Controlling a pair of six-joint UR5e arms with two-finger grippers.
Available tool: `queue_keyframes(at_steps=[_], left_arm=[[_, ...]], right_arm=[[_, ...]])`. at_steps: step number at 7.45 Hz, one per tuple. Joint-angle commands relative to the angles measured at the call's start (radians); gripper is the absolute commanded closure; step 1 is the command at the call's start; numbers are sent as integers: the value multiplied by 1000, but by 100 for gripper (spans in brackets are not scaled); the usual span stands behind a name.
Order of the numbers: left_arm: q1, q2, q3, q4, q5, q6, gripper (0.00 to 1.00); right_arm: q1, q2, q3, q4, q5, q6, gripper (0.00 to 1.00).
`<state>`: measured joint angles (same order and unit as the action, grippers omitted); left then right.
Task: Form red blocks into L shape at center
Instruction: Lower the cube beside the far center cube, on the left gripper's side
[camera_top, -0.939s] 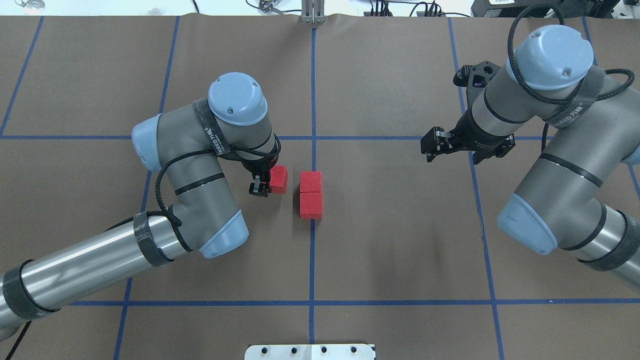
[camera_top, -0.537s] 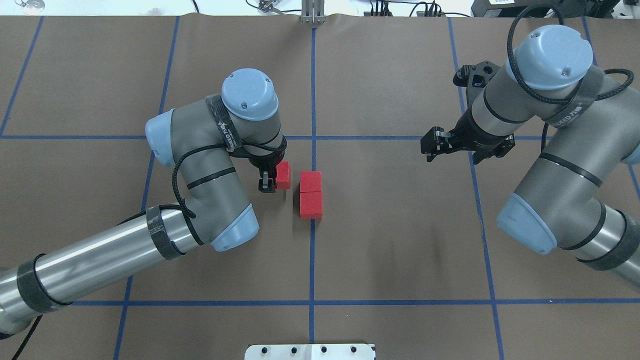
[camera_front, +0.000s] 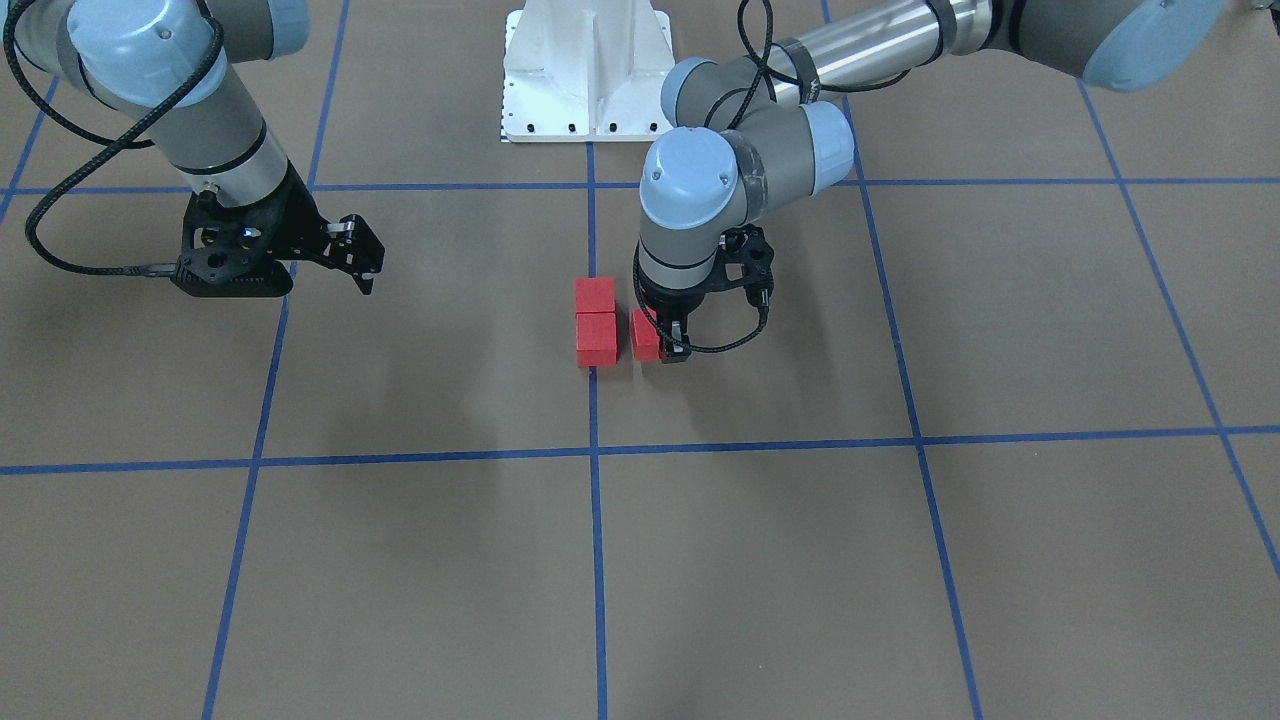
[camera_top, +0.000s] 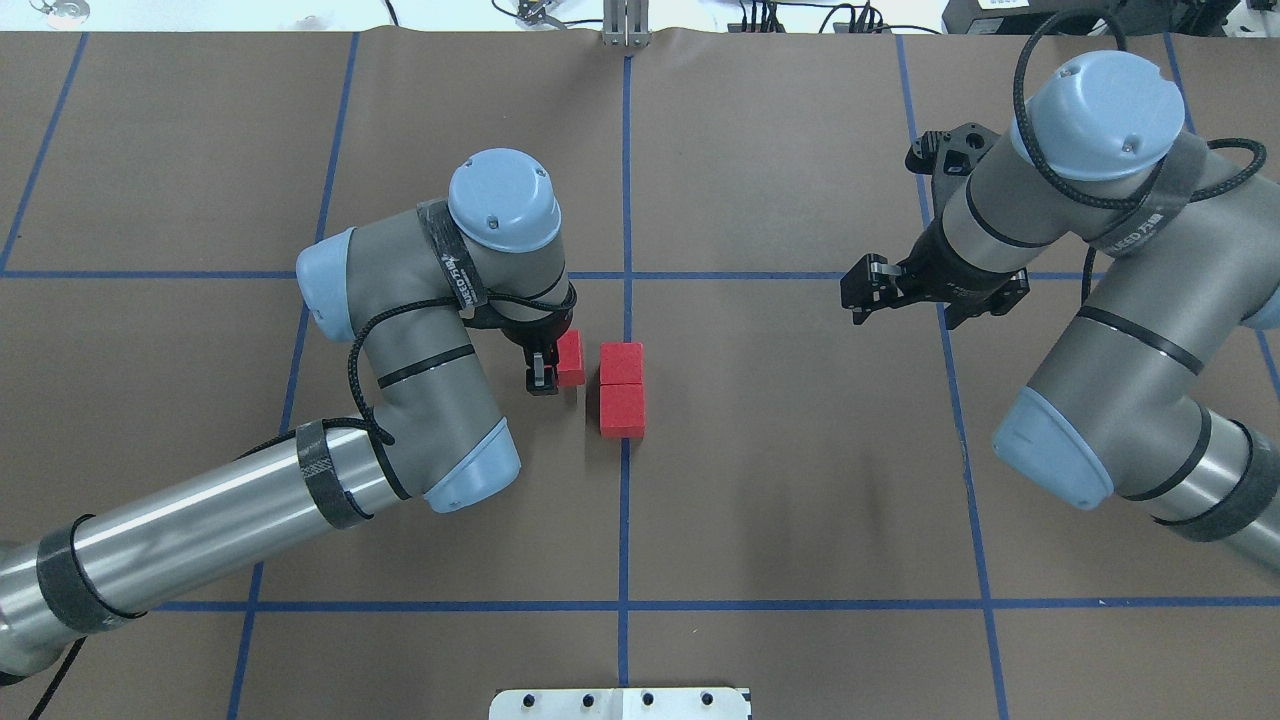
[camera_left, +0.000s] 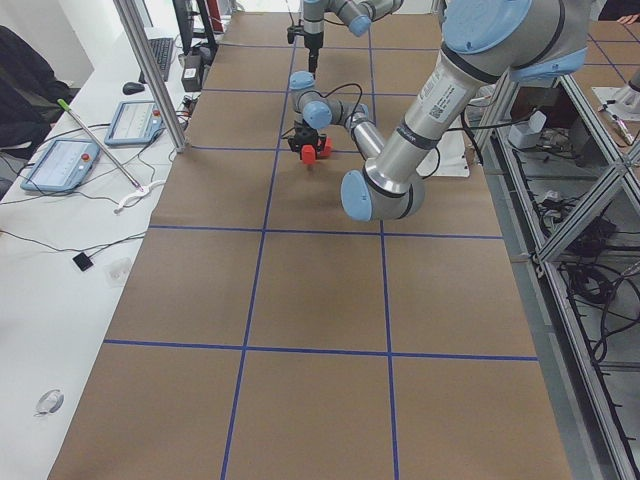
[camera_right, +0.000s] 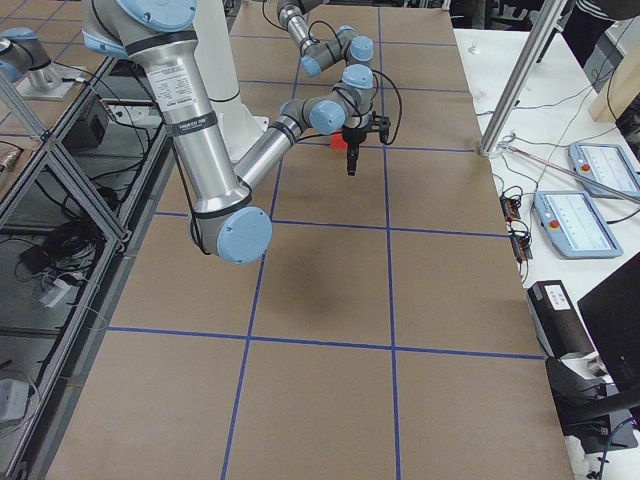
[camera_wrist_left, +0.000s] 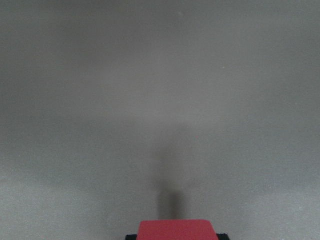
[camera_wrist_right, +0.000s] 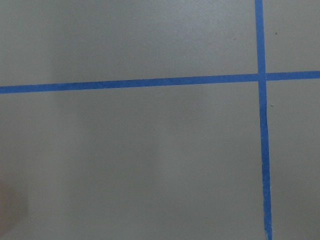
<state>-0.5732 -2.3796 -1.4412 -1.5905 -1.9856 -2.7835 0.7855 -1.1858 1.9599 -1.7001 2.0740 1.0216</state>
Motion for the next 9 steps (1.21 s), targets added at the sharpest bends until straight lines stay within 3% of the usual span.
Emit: queue_keyframes(at_steps=[1, 9], left_arm=[[15, -7, 1, -2, 1, -13, 100], [15, -6, 15, -32, 16, 10, 100]], right_arm=[[0, 0, -3, 0, 0, 0, 0], [0, 0, -1, 0, 0, 0, 0]])
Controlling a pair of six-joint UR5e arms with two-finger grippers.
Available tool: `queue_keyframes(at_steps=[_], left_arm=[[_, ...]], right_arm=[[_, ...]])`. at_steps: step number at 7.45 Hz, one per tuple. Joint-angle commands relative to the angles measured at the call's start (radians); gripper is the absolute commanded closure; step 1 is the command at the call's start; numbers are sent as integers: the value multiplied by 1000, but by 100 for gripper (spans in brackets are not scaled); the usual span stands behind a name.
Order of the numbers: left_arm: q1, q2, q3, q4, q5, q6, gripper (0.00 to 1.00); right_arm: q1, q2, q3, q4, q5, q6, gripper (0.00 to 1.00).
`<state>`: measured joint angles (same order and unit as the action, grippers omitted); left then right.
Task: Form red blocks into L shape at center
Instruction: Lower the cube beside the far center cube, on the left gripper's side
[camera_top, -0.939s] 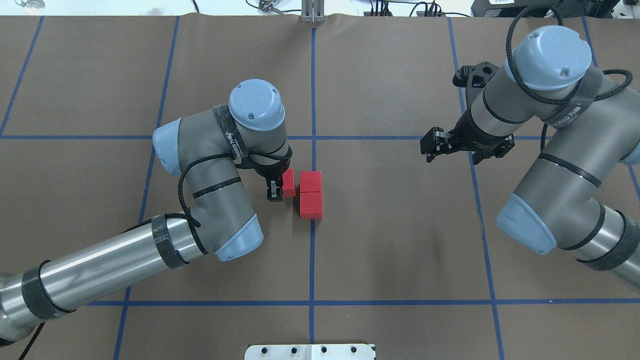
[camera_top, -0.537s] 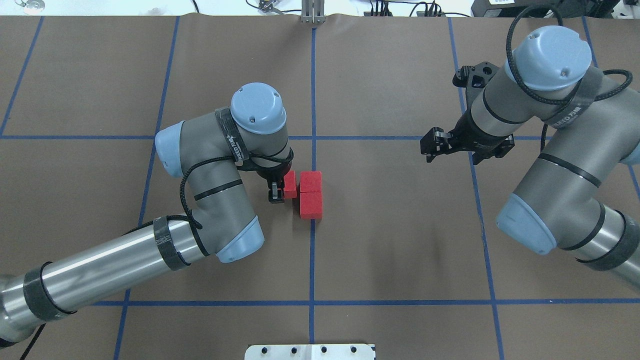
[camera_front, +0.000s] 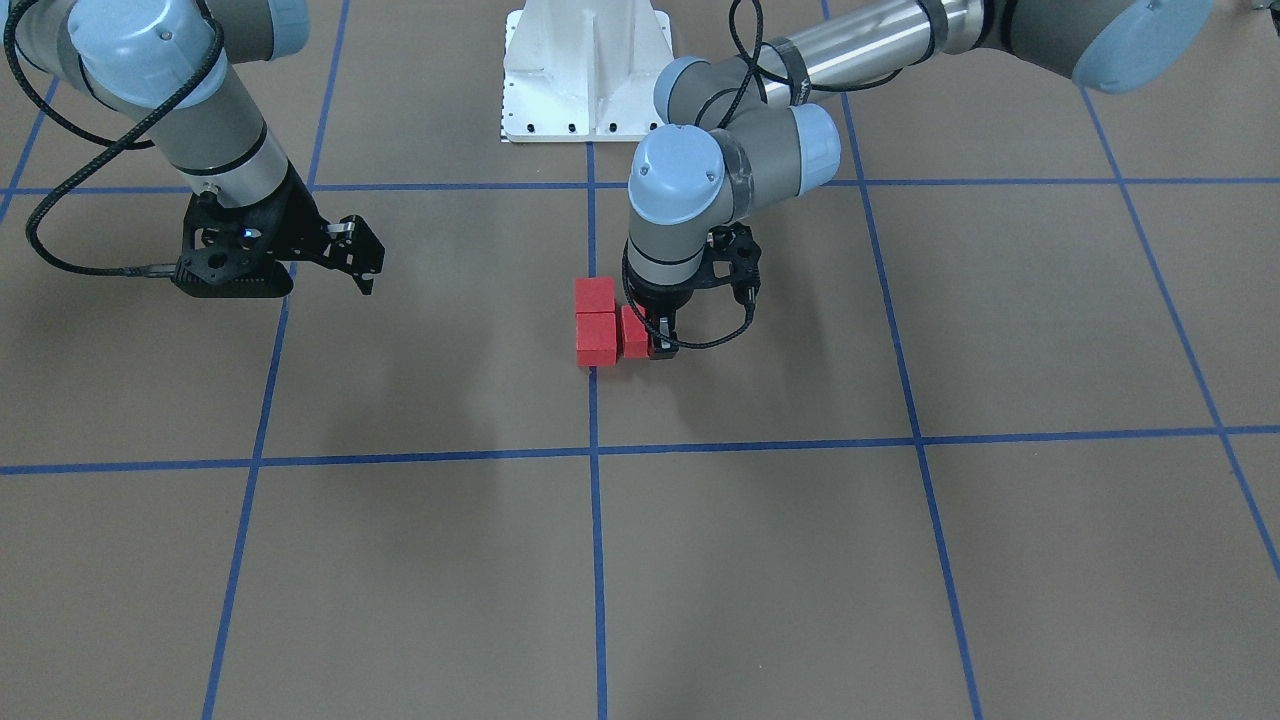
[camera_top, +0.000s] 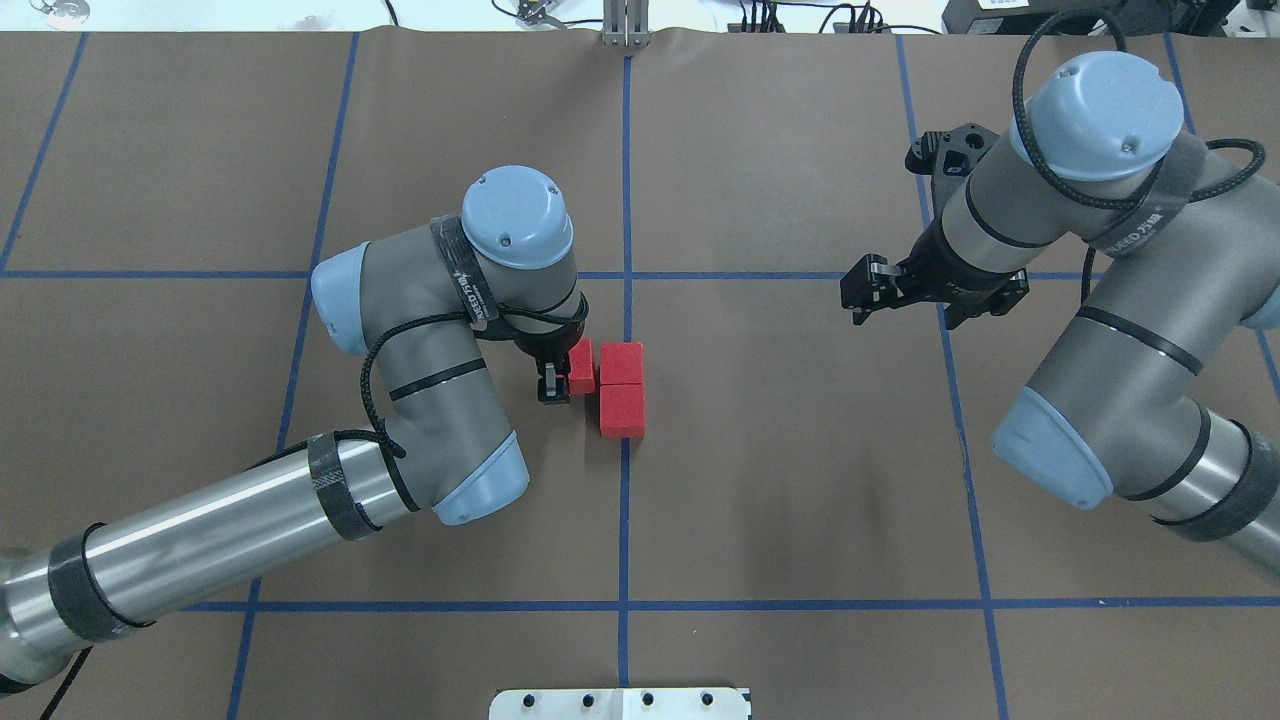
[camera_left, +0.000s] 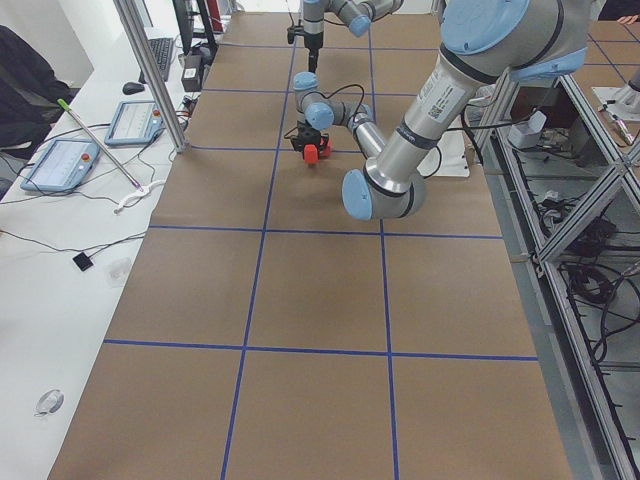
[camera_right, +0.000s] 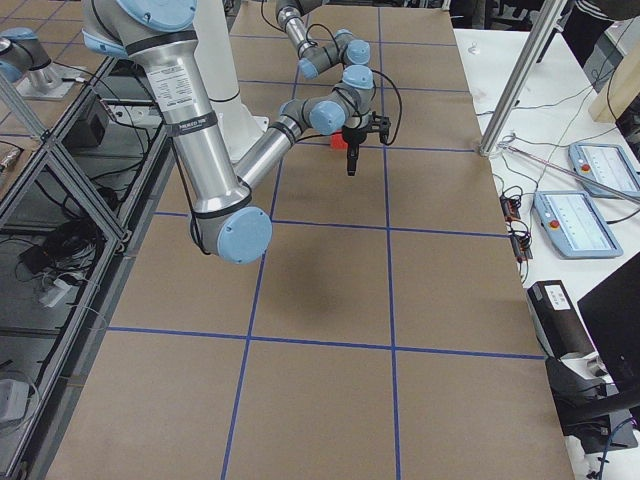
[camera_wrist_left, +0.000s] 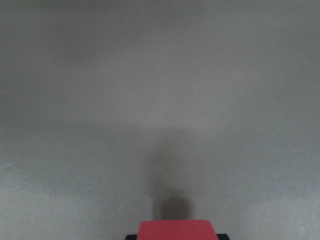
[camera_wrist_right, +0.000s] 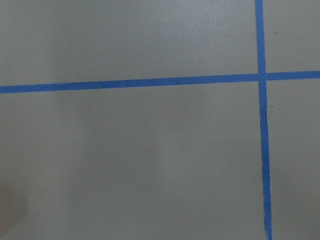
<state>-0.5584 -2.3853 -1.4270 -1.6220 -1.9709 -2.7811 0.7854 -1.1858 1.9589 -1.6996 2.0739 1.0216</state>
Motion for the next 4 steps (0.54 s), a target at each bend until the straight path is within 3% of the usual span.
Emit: queue_keyframes(at_steps=[1, 4], left_arm=[[0, 0, 0, -1, 1, 14, 100], [2, -2, 6, -9, 1, 21, 100]], right_arm=[[0, 0, 0, 0, 0, 0, 0], [2, 0, 2, 0, 0, 0, 0]])
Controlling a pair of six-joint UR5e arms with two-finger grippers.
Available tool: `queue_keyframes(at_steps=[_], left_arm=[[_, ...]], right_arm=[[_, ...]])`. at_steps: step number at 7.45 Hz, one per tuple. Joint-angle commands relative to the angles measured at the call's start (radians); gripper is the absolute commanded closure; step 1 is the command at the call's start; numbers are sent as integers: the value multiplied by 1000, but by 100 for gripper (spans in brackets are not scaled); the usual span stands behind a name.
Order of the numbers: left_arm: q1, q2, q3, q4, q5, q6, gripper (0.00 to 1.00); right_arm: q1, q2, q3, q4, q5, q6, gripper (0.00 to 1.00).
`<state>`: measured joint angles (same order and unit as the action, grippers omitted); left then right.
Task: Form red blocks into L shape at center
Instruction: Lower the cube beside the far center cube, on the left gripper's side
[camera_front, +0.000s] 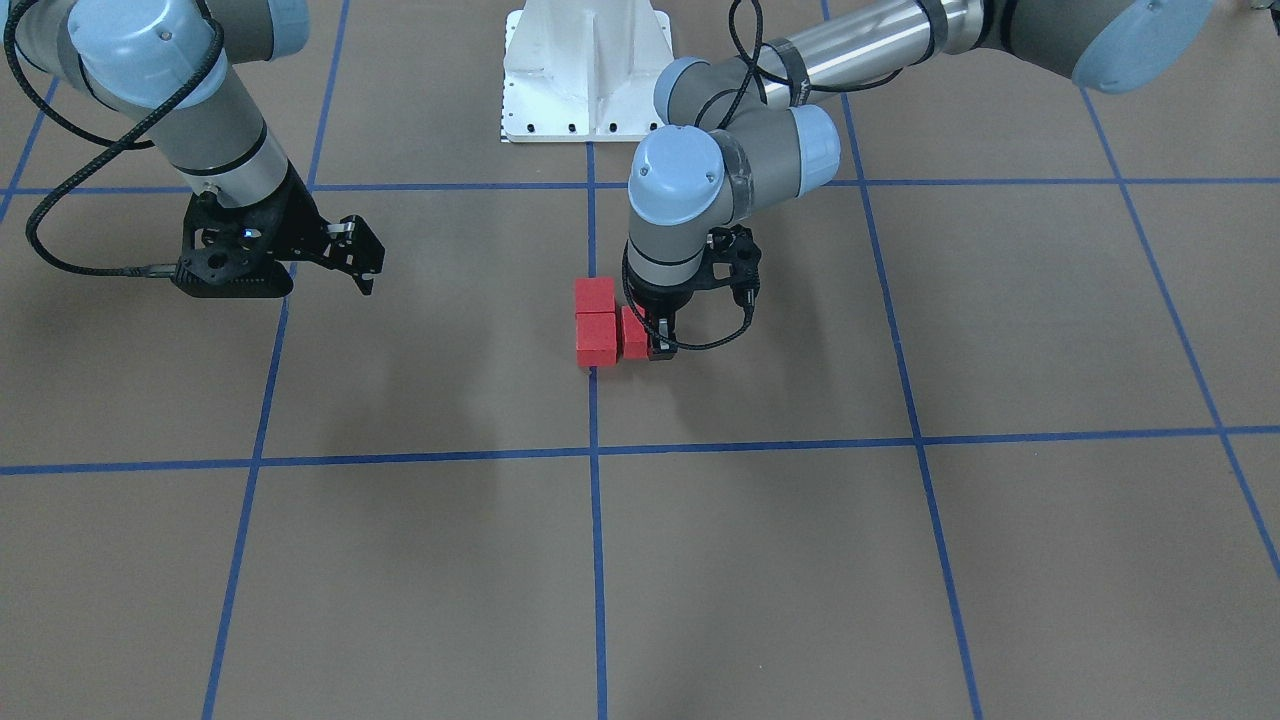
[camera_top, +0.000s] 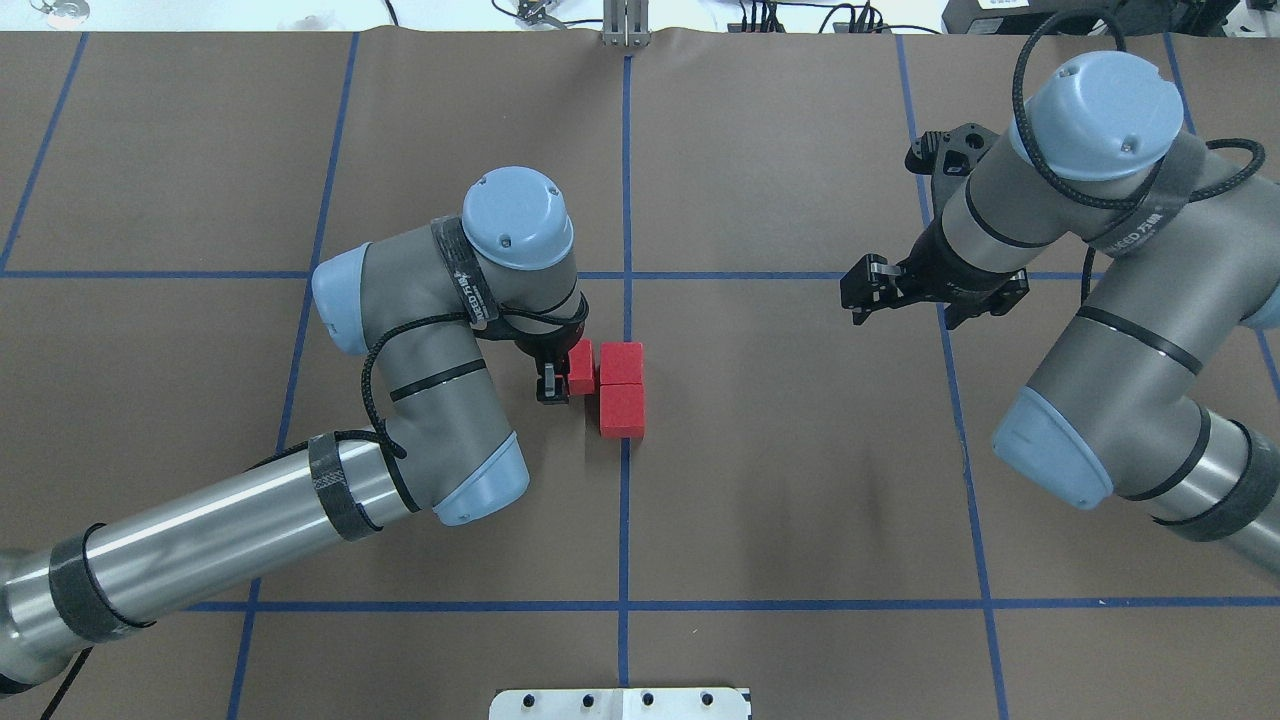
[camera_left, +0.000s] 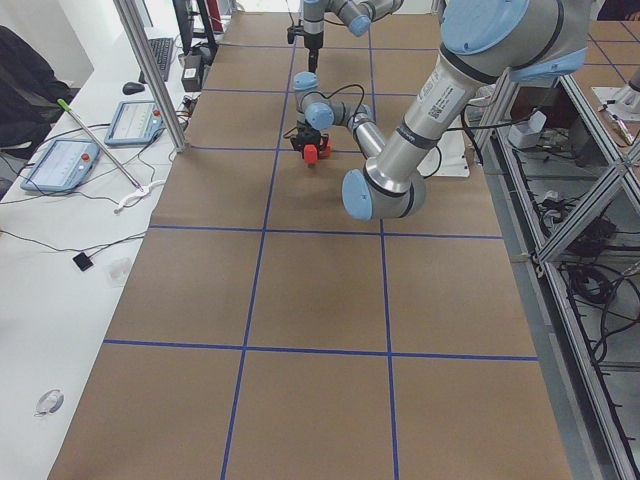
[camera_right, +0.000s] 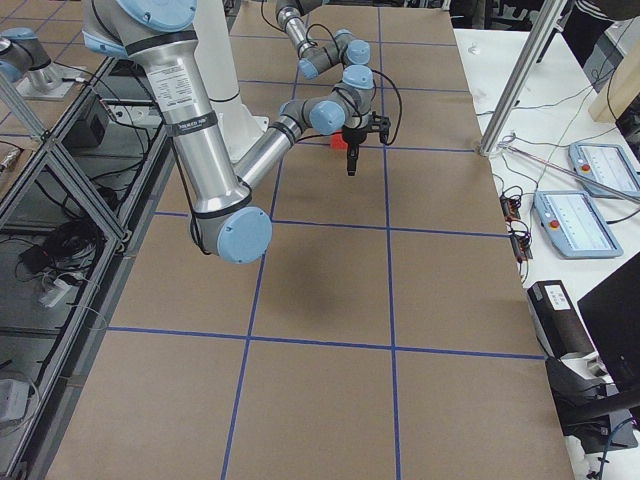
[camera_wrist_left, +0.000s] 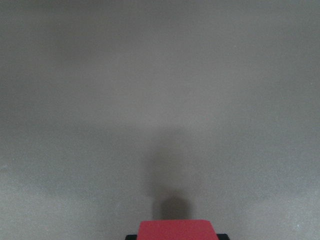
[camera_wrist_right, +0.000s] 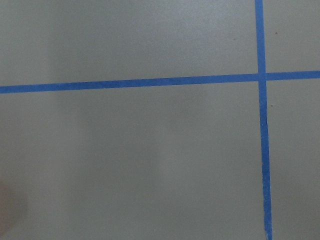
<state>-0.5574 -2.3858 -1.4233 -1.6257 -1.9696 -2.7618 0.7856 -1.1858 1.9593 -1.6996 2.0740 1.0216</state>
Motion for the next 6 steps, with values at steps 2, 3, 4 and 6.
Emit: queue_keyframes(at_steps=[2, 3, 4, 6], left_arm=[[1, -1, 4, -6, 0, 1, 100], [1, -1, 7, -6, 0, 1, 100], [1, -3, 15, -20, 0, 1, 100], [1, -9, 23, -25, 0, 1, 100]], right_arm=[[3, -2, 1, 0, 0, 0, 0], [3, -2, 1, 0, 0, 0, 0], [1, 0, 1, 0, 0, 0, 0], [1, -2, 0, 0, 0, 0, 0]])
